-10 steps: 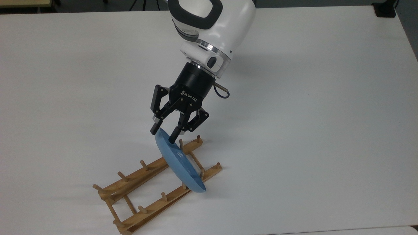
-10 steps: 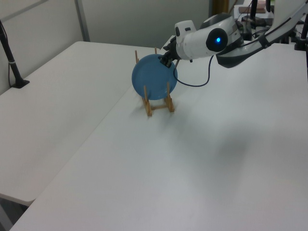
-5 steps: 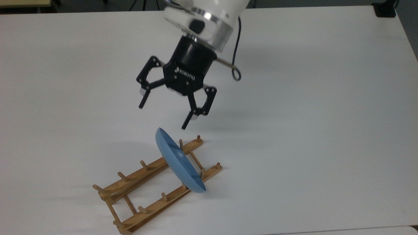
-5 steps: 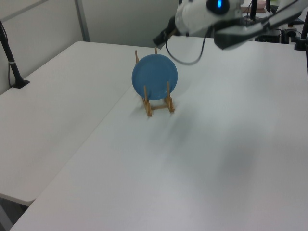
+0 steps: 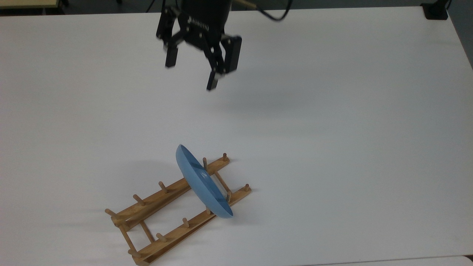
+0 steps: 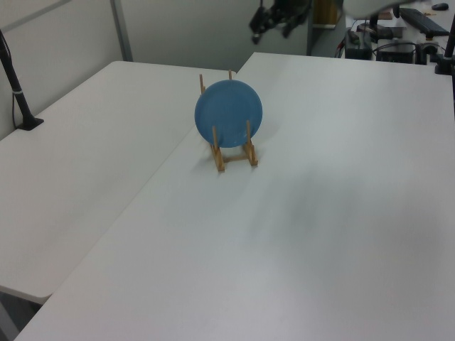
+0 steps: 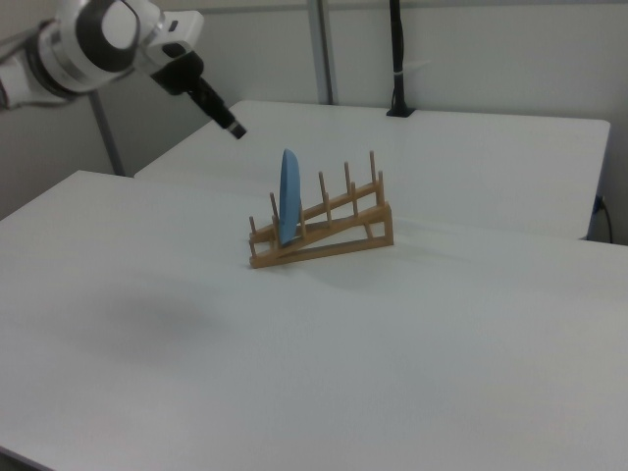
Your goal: Place plate in plate rack
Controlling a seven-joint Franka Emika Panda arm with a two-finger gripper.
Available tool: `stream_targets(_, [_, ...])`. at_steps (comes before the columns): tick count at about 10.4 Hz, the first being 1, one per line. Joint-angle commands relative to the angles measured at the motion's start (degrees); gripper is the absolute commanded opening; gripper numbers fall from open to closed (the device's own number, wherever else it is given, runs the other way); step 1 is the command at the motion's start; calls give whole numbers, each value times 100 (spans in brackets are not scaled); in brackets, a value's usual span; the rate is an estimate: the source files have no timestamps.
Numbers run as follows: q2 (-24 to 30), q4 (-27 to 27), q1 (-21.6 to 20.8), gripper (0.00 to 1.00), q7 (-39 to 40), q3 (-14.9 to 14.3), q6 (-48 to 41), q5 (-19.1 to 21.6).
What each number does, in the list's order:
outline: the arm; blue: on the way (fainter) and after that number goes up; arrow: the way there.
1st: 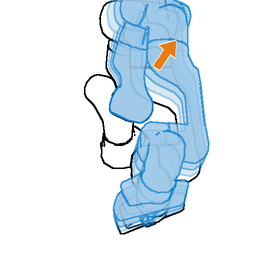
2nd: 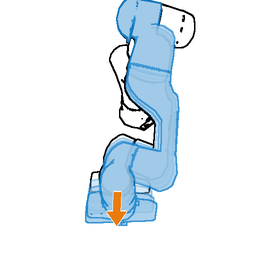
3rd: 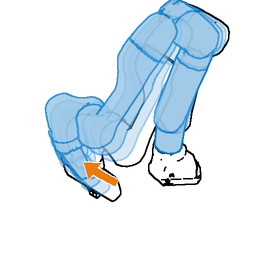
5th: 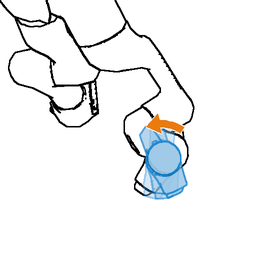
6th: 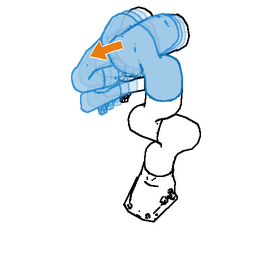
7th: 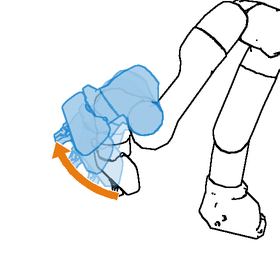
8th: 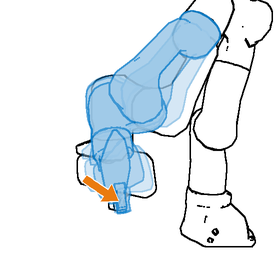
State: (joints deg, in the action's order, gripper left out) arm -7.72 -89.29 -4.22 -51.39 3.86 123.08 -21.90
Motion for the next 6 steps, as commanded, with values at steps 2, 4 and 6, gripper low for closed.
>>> stream_targets(2, [938,-194,201,100,209,-17,-2143,2055])
stream_targets(4, [1053,-316,193,100,209,-17,-2629,2190])
stream_targets(6, [1054,-440,237,100,801,-17,-2640,2190])
